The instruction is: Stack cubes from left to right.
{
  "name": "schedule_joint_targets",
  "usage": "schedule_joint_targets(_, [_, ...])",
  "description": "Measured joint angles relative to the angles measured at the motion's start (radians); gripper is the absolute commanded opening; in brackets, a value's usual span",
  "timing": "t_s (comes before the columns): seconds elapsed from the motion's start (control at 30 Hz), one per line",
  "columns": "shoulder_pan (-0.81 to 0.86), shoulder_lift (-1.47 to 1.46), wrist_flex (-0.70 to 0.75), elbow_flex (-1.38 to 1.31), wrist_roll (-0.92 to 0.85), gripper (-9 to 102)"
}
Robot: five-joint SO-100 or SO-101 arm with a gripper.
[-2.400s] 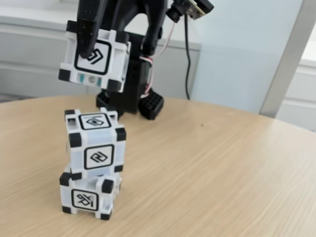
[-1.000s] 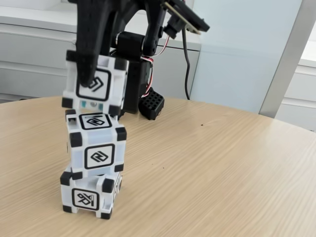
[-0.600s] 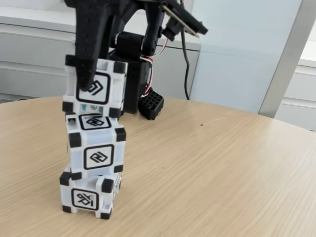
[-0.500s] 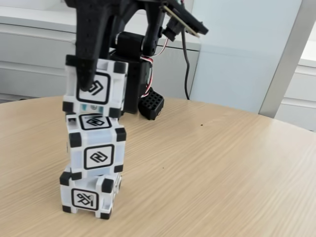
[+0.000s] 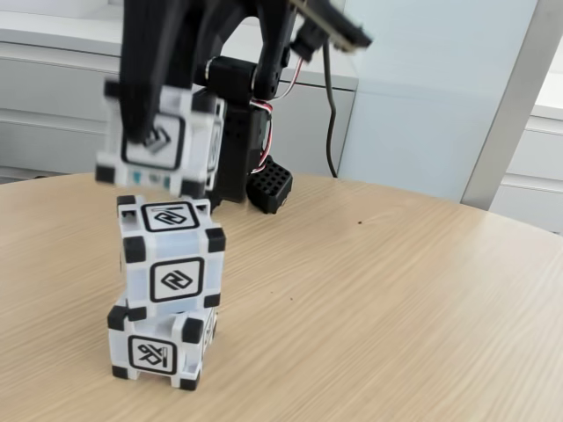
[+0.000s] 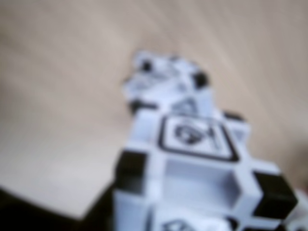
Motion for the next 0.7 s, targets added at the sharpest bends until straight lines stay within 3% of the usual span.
schedule_joint_targets(0.7, [0.002, -0.003, -0.003, -0.023, -0.044, 14])
